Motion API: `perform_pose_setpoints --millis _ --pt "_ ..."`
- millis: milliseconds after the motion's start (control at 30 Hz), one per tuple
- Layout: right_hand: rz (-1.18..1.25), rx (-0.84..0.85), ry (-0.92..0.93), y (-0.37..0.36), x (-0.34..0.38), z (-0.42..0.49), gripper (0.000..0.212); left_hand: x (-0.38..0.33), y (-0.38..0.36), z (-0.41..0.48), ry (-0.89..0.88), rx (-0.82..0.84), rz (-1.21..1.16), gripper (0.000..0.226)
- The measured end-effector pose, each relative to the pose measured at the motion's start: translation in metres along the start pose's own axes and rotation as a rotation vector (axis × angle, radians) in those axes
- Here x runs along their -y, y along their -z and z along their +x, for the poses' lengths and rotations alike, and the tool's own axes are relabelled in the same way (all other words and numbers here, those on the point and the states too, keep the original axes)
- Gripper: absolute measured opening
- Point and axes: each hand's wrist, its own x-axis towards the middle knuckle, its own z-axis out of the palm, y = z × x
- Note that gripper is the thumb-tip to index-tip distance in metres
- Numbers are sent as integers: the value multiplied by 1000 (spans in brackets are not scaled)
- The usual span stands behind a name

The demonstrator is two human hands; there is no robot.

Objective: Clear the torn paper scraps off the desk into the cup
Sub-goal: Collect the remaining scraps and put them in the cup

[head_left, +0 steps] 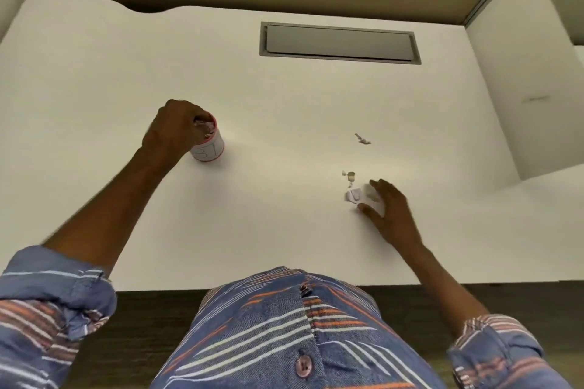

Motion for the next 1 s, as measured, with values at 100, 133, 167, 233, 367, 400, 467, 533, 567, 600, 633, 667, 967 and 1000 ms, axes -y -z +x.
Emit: perform_pose_setpoints --millis 100,133,167,233,367,400,467,533,567,600,633,667,967,1000 --pt "-48 37 124 -24 17 -8 59 -11 4 -7 -6 -100 -57 21" --pt "-51 25 178 -30 23 -9 51 -17 3 -9 -9 -147 -88 21" --pt "-58 17 229 -34 27 -11 44 -25 1 -11 -19 -182 -130 20" --pt "-71 31 294 -38 27 -14 38 -48 -8 -15 -59 -196 -220 16" --pt "-74 106 330 -26 6 -12 39 -105 -54 -26 -180 -35 -390 17" --pt "-130 96 373 -22 -1 -11 40 -119 -71 -30 -217 22 -403 19" --pt "-148 98 342 -9 -15 -6 40 -145 -106 -39 -293 137 -374 24" --pt "-201 37 360 5 -30 1 40 -168 -140 -46 -371 210 -288 32" --pt "-225 31 357 12 -38 6 40 -178 -156 -47 -403 235 -247 37" --pt "-230 37 337 18 -45 14 41 -187 -171 -48 -423 258 -200 42" --pt "-223 57 321 23 -51 21 45 -195 -184 -47 -434 277 -140 46" --pt "-283 44 335 26 -54 31 50 -200 -195 -46 -442 293 -75 48" --pt "-302 85 507 46 -27 118 64 -180 -220 -62 -584 210 55 39" --pt "-322 109 528 46 -21 128 66 -175 -217 -66 -598 175 49 37"
